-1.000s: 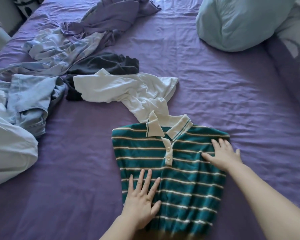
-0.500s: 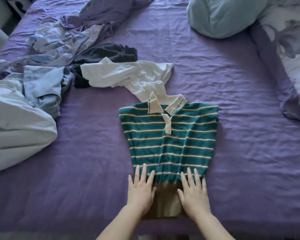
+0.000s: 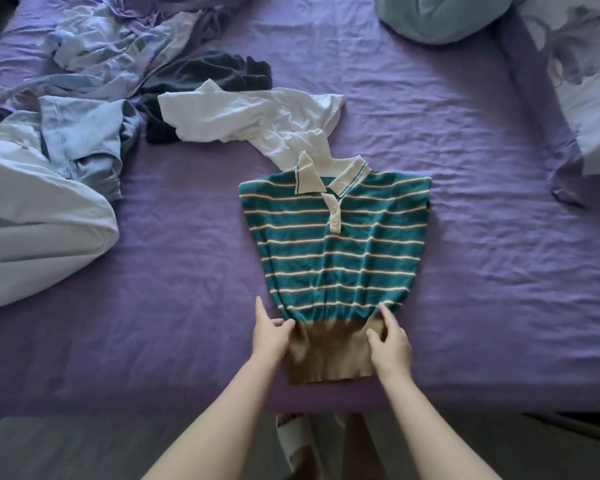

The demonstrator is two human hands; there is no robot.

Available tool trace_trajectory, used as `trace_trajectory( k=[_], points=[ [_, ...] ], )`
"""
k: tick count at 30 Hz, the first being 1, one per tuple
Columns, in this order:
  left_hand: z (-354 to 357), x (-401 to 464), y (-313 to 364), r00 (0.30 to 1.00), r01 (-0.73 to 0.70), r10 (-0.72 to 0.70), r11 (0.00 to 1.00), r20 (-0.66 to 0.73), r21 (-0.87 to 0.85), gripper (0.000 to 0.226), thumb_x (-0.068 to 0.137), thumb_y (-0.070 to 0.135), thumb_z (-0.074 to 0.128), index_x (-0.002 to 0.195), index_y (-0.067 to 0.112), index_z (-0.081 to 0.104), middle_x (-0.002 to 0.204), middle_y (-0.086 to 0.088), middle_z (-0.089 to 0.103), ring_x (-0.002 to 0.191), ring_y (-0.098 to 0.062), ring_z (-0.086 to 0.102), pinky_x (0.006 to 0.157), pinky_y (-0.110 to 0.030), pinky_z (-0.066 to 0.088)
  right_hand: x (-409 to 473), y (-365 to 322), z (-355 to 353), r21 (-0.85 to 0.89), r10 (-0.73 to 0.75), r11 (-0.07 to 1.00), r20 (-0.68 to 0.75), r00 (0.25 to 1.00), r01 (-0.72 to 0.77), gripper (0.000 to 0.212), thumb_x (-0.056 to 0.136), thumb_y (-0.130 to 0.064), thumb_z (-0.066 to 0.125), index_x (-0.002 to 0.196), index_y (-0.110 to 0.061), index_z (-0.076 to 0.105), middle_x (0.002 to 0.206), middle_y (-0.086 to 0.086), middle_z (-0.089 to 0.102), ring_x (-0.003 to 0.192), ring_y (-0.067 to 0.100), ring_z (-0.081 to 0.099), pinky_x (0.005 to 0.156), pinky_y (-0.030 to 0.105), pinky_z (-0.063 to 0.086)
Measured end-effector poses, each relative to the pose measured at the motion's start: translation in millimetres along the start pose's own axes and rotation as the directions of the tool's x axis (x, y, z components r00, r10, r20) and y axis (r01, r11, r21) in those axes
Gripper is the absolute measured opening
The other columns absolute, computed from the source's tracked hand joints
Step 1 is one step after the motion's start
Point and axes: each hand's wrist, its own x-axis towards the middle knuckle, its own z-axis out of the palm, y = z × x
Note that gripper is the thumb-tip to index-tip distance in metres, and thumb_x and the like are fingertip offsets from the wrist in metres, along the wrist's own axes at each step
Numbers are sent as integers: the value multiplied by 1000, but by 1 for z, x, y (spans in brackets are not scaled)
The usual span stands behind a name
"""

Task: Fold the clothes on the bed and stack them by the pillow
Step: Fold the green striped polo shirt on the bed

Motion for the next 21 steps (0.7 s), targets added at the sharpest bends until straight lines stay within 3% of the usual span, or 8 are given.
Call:
trace_trajectory(
  k=[2,6,10,12,14,17,19,21],
  points=[
    [-5,6,2,993,96,-85,986,84,-136,85,83,5,69,150,6,16,118,-13,60,113,-29,57,100,-36,44,1,-4,-6,51,-6,999,32,999,4,50,90,-11,57,138,-22,46,129,8,56,119,25,51,95,28,38],
    [-12,5,2,966,145,-124,986,226,-81,26,85,4,66,109,-6,63,98,-16,68,77,-22,63,69,-32,53,0,-2,-11,-15,13,1000,116,993,-11,42,87,-9,60,128,-20,56,121,10,60,109,24,55,90,26,38],
    [-19,-4,-4,944,293,-277,953,177,-71,13,86,4,65,94,3,54,92,-18,64,70,-25,62,50,-38,54,-10,9,-25,-84,123,990,133,984,-112,31,83,-13,66,113,-17,61,113,7,64,106,26,56,82,26,38],
    [-26,-12,-5,948,314,-306,946,90,-81,18,85,3,66,88,7,49,91,-18,63,70,-29,63,55,-45,56,-13,10,-33,-70,132,990,109,985,-124,25,83,-19,68,108,-14,63,109,6,66,105,26,57,81,27,39],
    [-32,-6,-9,973,223,-222,975,-57,11,27,77,10,73,95,12,52,101,-17,66,83,-34,66,72,-49,57,-10,4,-40,-26,116,993,65,991,-114,21,87,-21,64,106,-11,65,108,9,67,105,28,58,82,29,39],
    [-34,17,-3,986,152,-149,987,-74,51,72,72,17,76,135,23,42,116,-11,64,101,-34,65,87,-46,53,11,-16,-46,86,114,989,61,992,-119,15,90,-12,59,102,-8,68,108,12,68,105,27,59,81,27,39],
    [-38,7,36,987,156,-158,986,-37,-62,65,79,6,68,138,18,43,105,-17,68,84,-29,69,79,-42,57,28,-36,-51,165,133,976,80,988,-145,16,90,-7,56,96,-5,71,103,13,69,97,22,59,77,24,39],
    [-40,4,71,965,263,-253,915,72,-307,39,87,-12,42,121,1,57,70,-20,67,52,-23,64,50,-29,56,46,-59,-56,307,169,934,64,983,-181,23,92,-3,47,90,-5,70,95,14,68,81,20,58,64,20,44]
  ],
)
